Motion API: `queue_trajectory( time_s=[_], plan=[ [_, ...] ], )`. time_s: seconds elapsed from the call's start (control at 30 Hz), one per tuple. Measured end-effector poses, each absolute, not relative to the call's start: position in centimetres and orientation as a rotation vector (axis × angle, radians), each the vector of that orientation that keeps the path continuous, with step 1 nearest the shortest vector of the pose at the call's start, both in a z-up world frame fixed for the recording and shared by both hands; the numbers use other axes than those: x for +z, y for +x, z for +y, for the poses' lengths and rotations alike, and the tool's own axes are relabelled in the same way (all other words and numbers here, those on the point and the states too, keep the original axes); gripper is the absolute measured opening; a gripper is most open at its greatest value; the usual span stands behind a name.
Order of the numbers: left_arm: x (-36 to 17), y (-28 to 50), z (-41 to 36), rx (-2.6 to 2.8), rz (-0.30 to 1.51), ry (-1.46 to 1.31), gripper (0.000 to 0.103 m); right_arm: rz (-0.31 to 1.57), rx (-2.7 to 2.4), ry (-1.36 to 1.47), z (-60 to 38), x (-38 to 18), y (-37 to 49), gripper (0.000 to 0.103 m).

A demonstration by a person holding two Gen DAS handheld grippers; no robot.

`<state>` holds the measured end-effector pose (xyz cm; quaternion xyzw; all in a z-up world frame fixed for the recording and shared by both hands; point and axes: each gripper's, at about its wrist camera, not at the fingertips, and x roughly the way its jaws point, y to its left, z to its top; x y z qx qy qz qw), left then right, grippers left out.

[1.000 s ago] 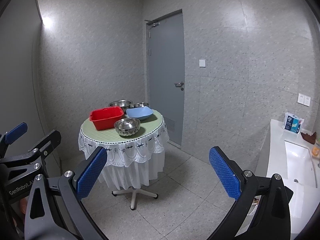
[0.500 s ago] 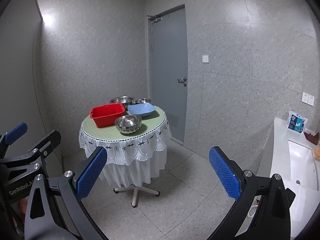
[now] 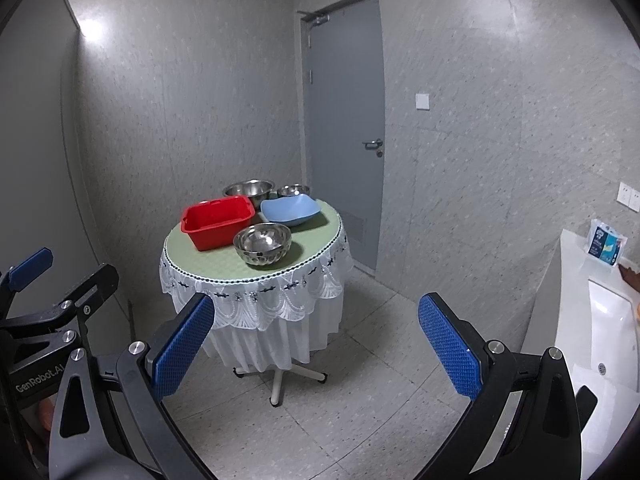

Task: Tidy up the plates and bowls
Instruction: 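Move both open grippers toward the large steel bowl on the table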

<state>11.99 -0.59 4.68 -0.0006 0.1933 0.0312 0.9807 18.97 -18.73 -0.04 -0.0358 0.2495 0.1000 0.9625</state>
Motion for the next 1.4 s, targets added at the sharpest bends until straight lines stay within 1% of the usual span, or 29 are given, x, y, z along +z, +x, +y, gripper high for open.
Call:
queue_trajectory(
  time_s=[0.23,0.43,0.63,0.83,1.03,1.17,1.27,1.4],
  plan=[
    [4.7,21.2,2.2,0.017,0.429,0.011,0.102,0.542,0.17,-0.056,-16.0,-1.1,25.4,0.103],
    [5.0,31.9,6.4,-0.06,0.44,0.023,0.102,0.548,0.114,-0.048,-12.3,-2.1,32.2,0.103],
    [6.3,43.7,10.8,-0.14,0.45,0.047,0.102,0.565,0.054,-0.002,-9.3,-1.6,39.1,0.103],
    [5.3,53.5,14.4,-0.156,0.545,0.022,0.102,0.628,0.055,0.022,-7.1,-2.9,46.2,0.103],
    [4.4,65.2,19.8,-0.067,0.632,-0.086,0.102,0.676,0.137,0.006,-4.6,-4.2,55.2,0.103],
    [4.6,72.3,20.1,-0.074,0.693,-0.094,0.102,0.713,0.182,0.034,-3.6,-5.1,62.0,0.103],
    [5.2,78.0,20.2,-0.046,0.713,-0.062,0.102,0.75,0.212,0.05,-3.2,-5.9,67.1,0.103],
    [5.6,85.5,20.6,-0.058,0.749,-0.086,0.102,0.806,0.306,0.045,-1.6,-6.2,73.3,0.103]
  ],
)
